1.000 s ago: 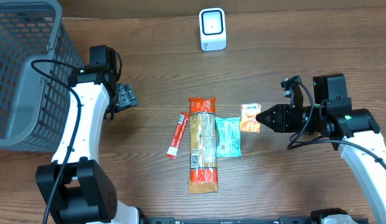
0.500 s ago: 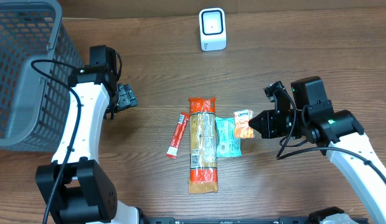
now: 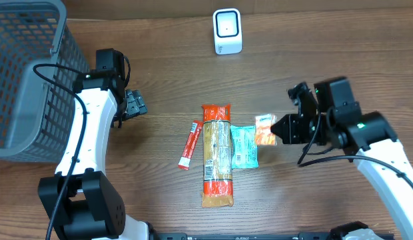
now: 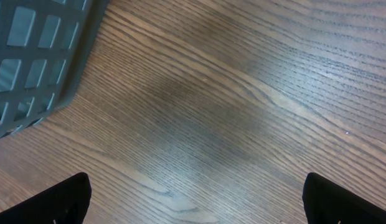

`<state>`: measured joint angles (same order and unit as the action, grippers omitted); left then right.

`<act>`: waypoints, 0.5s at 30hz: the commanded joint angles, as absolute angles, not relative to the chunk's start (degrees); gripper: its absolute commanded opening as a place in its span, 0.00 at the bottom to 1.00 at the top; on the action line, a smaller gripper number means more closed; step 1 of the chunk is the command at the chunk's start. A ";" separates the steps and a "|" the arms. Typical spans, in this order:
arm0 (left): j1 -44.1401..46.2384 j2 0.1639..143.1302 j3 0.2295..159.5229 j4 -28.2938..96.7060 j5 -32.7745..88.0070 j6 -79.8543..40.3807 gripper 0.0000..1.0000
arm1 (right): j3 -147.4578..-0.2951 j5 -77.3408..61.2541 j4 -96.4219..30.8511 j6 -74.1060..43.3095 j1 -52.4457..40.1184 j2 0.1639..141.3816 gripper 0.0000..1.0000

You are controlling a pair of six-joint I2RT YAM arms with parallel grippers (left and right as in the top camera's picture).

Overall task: Scan the item barcode
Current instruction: 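Lift the Kleenex pack and rotate it with the right gripper, then bring the Kleenex pack to the barcode scanner with the right gripper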

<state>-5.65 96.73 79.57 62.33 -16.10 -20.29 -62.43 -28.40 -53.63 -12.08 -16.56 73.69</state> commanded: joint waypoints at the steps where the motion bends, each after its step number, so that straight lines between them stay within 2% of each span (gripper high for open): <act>1: -5.61 95.53 80.62 62.33 -16.47 -18.85 1.00 | -70.41 -23.90 -57.65 -12.49 -16.78 73.89 0.03; 7: -5.61 95.53 80.62 62.33 -16.47 -18.83 1.00 | -86.76 -20.38 -71.57 -12.58 -16.80 80.53 0.04; 15: -5.61 95.53 80.62 62.33 -16.47 -18.83 1.00 | -103.90 -15.00 -78.81 -12.91 -18.85 88.55 0.04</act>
